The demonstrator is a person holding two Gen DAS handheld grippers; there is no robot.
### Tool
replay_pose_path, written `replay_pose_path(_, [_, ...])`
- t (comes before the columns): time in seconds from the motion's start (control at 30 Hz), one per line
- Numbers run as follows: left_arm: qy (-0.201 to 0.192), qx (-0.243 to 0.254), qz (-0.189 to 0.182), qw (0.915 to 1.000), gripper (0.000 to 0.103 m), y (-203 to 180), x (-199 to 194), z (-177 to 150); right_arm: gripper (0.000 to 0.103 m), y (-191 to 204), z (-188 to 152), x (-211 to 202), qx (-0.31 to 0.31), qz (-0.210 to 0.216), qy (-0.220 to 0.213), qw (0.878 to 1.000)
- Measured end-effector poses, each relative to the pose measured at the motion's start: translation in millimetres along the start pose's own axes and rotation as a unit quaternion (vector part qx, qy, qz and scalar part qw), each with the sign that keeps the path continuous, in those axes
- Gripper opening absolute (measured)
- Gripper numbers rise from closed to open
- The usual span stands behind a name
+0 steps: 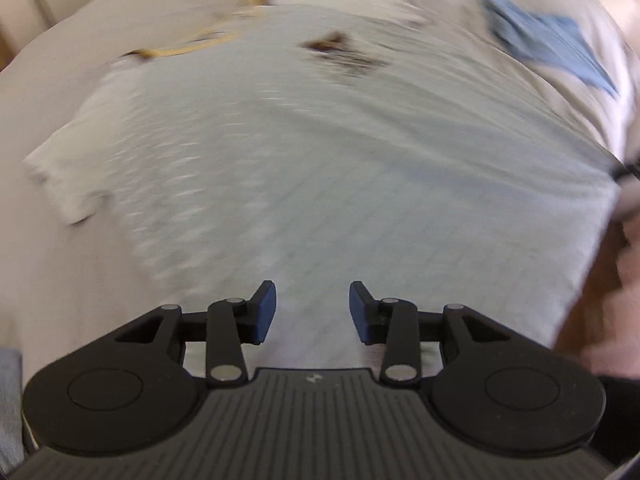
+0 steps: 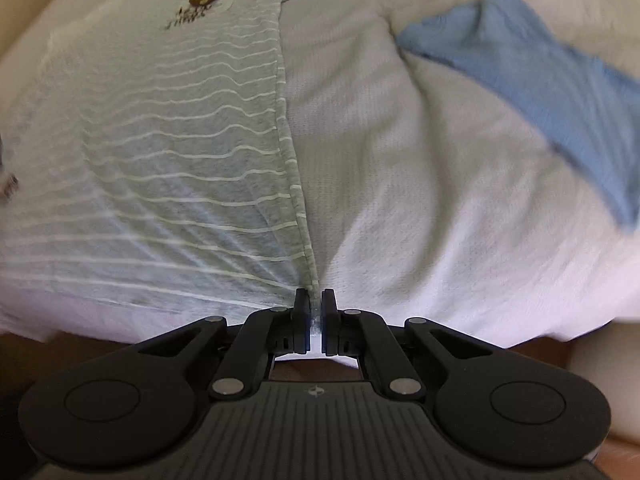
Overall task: Fold clothes
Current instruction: 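Smooth the shirt body flat with both open grippers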
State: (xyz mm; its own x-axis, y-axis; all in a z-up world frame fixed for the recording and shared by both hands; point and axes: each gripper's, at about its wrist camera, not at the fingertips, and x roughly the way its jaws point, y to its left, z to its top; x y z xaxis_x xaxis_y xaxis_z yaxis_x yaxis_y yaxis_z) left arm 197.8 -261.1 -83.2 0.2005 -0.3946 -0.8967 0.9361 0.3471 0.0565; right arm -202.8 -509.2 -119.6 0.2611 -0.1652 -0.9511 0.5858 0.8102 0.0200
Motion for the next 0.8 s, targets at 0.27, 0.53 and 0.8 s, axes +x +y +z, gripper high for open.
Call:
replay_pose_path(0.27, [-0.035,0.014,-0.008,0.9992,0.036,90.4,26.3,11.7,0.016,34.4,25.5,-24.6,0.018,-0.082,-0.015,0.996])
replay_pose_path(0.53, [-0.036,0.089,-0.026,0.9950,0.039,135.5,64.2,13.6,0.017,188.7,99.4,-23.6,-0.049,-0.050,-0.115,0.991])
replay_pose_path(0.8, [-0.042,0.114,-0.042,0.9917,0.043,151.1,68.0,4.9,0.016,358.2,197.0,46.8,-0.159,0.117,-0.157,0.968])
